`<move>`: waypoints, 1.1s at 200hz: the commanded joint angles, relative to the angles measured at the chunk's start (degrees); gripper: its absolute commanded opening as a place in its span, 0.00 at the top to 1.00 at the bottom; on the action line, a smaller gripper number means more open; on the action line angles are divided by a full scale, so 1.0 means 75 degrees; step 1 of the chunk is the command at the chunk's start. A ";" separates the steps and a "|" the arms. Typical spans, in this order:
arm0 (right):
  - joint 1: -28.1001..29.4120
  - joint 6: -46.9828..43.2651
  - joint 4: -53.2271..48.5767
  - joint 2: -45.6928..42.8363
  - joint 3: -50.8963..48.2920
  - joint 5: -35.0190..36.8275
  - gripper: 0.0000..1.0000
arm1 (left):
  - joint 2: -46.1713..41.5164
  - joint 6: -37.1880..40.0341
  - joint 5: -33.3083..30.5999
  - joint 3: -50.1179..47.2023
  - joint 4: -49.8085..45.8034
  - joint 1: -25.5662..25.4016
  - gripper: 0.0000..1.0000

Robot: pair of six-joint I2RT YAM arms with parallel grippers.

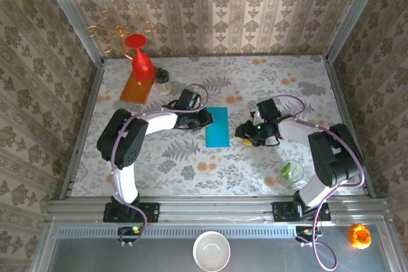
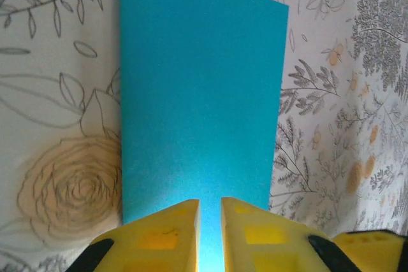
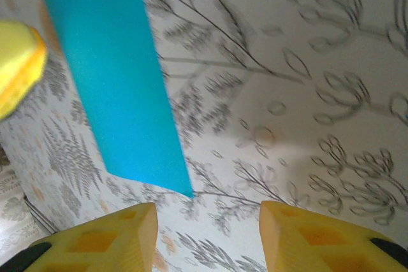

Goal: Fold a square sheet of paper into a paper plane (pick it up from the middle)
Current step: Fold the triangle a second time at the center of the table.

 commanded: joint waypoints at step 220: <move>0.0989 0.0673 0.1033 0.1044 0.0311 0.0120 0.71 | 0.0906 -0.1039 -0.0238 0.0163 -0.1113 0.0276 0.86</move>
